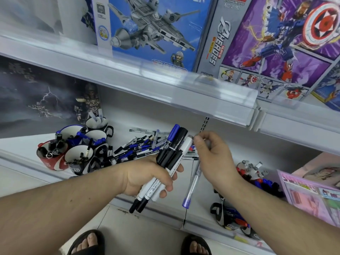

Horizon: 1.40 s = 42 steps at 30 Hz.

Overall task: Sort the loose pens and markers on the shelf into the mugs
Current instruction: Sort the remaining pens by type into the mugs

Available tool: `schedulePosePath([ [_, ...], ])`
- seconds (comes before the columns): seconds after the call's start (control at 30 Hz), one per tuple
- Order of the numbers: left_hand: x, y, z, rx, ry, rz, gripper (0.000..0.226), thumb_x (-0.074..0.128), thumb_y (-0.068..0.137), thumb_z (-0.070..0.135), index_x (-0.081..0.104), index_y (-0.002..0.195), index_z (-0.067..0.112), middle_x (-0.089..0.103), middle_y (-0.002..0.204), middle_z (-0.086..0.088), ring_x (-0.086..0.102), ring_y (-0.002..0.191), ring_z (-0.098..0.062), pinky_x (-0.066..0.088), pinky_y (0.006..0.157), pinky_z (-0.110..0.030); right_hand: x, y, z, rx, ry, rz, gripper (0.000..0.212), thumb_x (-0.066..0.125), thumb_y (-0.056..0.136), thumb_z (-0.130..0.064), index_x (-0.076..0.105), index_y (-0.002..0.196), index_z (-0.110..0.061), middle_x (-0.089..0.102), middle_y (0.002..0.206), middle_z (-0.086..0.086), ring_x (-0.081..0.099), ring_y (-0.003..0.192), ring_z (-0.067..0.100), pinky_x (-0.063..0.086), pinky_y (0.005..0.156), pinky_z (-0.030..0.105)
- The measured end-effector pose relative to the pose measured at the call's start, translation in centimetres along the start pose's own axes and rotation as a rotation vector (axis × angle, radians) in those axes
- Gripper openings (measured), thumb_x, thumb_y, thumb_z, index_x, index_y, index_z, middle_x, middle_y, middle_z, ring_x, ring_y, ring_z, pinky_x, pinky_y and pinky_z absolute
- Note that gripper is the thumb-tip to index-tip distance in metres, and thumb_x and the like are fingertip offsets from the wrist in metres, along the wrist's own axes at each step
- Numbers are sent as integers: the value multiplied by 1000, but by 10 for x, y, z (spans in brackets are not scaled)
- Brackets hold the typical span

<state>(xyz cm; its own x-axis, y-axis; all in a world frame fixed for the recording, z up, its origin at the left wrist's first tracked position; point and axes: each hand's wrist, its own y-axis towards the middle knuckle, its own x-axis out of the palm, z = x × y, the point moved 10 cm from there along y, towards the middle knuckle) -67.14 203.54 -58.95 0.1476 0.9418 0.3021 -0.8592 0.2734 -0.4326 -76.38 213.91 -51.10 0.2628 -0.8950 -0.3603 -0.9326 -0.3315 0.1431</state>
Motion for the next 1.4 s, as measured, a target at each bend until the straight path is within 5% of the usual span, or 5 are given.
schedulePosePath([
  [0.27,-118,-58,-8,75,-38,431,29,59,71,-22,58,90,-1,59,75,-18,61,57,-25,52,54,-31,74,34,27,159,34,-67,25,52,101,-27,61,81,-14,67,70,6,48,44,13,39,44,27],
  [0.5,-203,-110,-15,151,-164,670,22,58,71,-16,60,88,-2,62,72,-18,63,62,-26,53,55,-31,184,84,31,209,179,-80,16,52,98,-13,56,84,-20,64,74,11,60,63,24,49,63,39],
  [1.1,-276,-107,-36,112,-226,710,27,62,72,-18,63,86,5,65,79,-7,65,68,-20,54,60,-29,375,191,37,-153,-117,-51,35,47,97,-9,60,129,-13,68,102,5,60,93,24,39,77,24],
  [1.27,-287,-109,-38,170,-318,717,30,66,60,-10,62,86,4,65,82,-8,66,66,-21,53,60,-32,415,193,60,-165,-443,-274,39,40,101,-12,54,137,-18,68,108,12,59,95,32,45,92,36],
  [1.4,-282,-107,-30,225,-370,683,30,67,59,-12,62,87,1,67,82,-9,66,67,-22,54,59,-32,455,180,86,-163,-888,-585,47,23,104,-36,41,147,-28,38,153,8,26,144,25,7,117,53],
])
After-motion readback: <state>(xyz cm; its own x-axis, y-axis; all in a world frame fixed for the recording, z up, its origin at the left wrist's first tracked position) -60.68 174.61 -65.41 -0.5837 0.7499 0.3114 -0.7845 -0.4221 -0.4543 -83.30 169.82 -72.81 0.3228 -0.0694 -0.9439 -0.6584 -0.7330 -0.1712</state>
